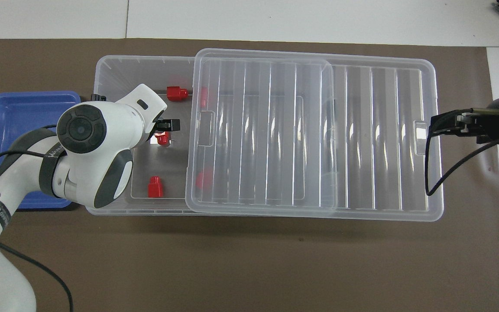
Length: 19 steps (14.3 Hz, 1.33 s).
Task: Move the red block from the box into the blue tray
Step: 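Lower the left gripper and grasp the red block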
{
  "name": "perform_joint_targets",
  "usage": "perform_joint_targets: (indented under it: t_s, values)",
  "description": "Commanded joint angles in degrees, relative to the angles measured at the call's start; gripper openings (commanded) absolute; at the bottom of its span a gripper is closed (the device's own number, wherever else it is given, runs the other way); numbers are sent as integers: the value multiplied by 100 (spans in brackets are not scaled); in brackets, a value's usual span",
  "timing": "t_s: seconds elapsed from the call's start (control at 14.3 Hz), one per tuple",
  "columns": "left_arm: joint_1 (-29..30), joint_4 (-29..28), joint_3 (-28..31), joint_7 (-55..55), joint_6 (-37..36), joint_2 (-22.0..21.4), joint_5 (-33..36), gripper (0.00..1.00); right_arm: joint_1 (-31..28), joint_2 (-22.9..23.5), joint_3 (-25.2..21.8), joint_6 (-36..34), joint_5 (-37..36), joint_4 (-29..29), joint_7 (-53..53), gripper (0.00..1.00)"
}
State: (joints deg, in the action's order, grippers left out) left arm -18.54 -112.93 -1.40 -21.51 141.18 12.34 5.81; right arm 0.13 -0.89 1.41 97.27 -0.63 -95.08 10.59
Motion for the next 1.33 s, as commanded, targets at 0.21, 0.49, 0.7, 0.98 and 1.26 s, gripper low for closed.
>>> perform_joint_targets:
  t_s: [0.21,0.49,0.7,0.98,1.26]
  values:
    - [166,122,26,24,384,418,131,100,-57,89,44,-252,-51,217,110,100]
    - [149,-80,26,-64,375,392,131,100,-40,80,44,-375,-78,262,119,100]
    - [114,-80,26,-161,428,435,131,100,4,-43,61,-402,-95,235,92,100]
    - [166,-80,26,-143,550,514,131,100,-57,-69,61,-402,10,183,40,100]
    - [175,-80,26,-152,797,673,131,100,-13,-87,61,-612,-86,244,49,100]
